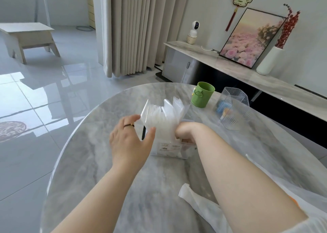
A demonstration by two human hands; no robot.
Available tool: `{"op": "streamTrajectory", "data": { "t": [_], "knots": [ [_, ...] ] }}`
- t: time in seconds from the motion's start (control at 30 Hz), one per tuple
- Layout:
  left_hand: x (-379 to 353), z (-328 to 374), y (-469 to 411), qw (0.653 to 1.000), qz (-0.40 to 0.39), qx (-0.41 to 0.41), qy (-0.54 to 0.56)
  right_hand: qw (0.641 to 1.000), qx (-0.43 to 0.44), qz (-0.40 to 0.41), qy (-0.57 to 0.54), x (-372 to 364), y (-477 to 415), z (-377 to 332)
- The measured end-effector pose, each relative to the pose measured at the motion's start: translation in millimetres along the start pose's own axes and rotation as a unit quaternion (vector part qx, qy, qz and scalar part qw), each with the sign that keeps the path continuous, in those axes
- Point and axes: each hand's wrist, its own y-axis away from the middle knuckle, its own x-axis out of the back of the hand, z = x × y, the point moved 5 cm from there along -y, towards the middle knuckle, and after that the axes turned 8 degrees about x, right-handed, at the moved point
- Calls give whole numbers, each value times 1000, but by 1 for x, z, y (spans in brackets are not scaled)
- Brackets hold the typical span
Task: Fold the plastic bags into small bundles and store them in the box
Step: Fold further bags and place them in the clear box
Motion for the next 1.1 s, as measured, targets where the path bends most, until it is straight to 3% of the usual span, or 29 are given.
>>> {"op": "streamTrajectory", "data": {
  "t": [0.07,0.17,0.27,0.43,0.67,0.93,1.03,1.1],
  "knots": [
    [3,22,0,996,48,-57,-50,1000,8,0,-5,-1,3,2],
    [-18,47,-5,978,17,-113,-173,1000,20,-2,-15,-1,5,0],
    [-42,54,-16,953,-34,-112,-280,1000,25,-12,7,-1,9,0],
    [-55,58,-29,937,-50,-90,-334,994,27,25,104,4,10,6],
    [-68,67,-25,935,-32,-124,-330,962,70,248,93,27,27,13],
    [-64,63,-24,960,-40,-122,-250,966,50,175,181,20,19,11],
    [-52,57,-25,971,-10,-115,-209,976,18,110,189,18,14,12],
    [-43,52,-25,976,4,-118,-185,976,22,114,186,22,18,11]
  ]
}}
